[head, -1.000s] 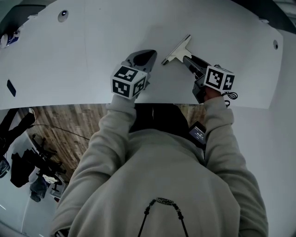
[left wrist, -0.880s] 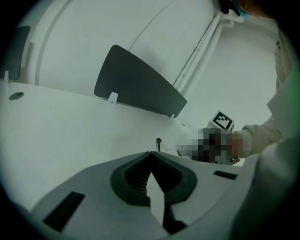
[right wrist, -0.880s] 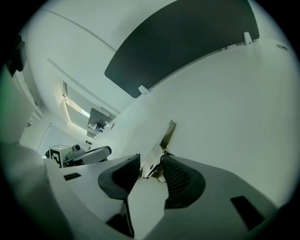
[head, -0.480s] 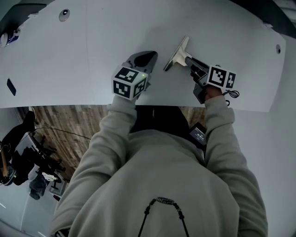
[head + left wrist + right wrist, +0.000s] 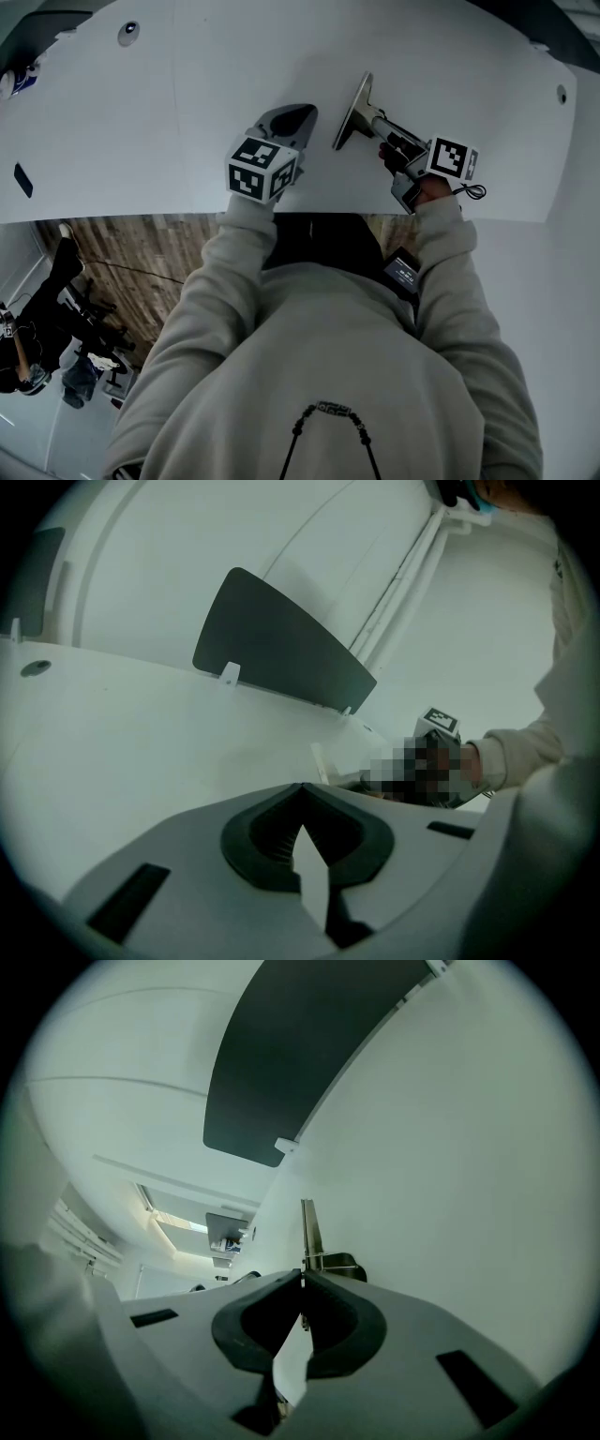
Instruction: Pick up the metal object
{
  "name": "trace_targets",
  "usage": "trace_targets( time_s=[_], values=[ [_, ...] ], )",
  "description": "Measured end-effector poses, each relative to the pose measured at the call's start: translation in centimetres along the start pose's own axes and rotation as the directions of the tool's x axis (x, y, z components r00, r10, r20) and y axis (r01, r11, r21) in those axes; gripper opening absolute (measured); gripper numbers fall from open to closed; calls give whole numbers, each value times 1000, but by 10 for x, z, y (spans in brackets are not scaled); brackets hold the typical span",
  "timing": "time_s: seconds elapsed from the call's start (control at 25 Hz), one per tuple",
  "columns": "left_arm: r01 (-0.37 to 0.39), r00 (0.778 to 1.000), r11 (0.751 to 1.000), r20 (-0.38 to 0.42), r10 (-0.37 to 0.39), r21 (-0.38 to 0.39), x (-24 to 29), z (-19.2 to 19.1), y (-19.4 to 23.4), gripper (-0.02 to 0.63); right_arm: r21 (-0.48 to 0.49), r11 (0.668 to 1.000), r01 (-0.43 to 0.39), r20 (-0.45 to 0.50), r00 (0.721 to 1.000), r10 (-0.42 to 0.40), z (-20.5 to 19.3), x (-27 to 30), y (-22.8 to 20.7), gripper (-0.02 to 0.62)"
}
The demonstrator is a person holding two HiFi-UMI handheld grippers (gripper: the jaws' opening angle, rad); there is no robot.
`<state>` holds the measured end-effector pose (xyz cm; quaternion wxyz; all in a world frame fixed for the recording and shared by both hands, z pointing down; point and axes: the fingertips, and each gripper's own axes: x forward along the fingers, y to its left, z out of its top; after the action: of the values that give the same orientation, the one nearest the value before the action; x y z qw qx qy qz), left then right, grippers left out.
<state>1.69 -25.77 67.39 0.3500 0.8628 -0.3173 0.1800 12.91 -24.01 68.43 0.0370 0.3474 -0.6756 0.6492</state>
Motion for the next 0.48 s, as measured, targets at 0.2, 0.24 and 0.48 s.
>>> trace_targets(
  time_s=[0.2,0.24,0.48],
  values=[
    [5,1000,1000,9,-5,4,-2,3,-3,2,20,1000,-6,6,1000,6,-3,-4,0,26],
    [7,1000,1000,19,-7,5,-3,5,-4,2,18,1000,0,7,1000,0,-3,-5,-1,26],
    [-4,998,1000,56,5,-7,-15,8,4,2,-36,999,7,-1,1000,-7,1,-9,2,26]
  ],
)
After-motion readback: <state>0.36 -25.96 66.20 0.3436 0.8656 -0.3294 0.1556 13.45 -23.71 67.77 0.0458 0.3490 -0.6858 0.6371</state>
